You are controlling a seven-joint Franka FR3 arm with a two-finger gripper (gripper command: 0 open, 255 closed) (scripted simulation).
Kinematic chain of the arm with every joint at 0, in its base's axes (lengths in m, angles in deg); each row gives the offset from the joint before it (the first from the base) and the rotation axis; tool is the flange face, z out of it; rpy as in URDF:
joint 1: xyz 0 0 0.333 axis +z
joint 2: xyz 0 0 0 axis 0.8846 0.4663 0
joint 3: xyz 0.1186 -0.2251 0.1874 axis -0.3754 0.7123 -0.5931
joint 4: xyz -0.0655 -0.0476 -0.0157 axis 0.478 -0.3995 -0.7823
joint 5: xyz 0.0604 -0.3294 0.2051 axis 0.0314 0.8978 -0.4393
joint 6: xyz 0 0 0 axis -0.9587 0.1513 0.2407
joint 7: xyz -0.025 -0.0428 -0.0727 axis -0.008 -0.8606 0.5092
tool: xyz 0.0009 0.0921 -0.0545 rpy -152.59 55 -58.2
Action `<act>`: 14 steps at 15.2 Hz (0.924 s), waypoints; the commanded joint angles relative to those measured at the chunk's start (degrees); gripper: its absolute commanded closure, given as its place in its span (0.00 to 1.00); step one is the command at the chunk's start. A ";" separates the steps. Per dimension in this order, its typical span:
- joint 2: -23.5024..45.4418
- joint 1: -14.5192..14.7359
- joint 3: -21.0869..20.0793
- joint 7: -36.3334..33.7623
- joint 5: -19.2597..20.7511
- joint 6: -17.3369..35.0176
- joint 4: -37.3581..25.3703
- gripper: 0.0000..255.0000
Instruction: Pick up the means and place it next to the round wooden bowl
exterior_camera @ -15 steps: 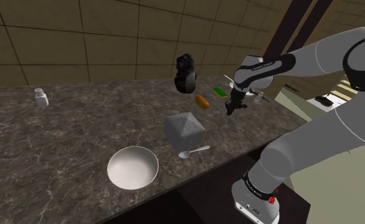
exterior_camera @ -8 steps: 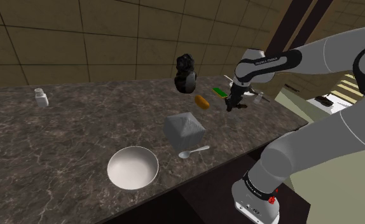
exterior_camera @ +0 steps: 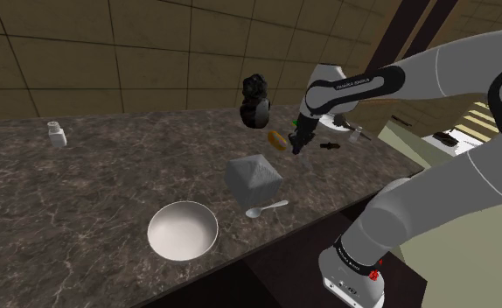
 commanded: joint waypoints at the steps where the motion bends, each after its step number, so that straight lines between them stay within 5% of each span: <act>1: 1.11 1.88 -2.24 -3.07 -1.48 -0.06 -1.04 1.00; 14: 12.31 11.25 -13.52 -19.33 -7.55 0.22 -11.85 1.00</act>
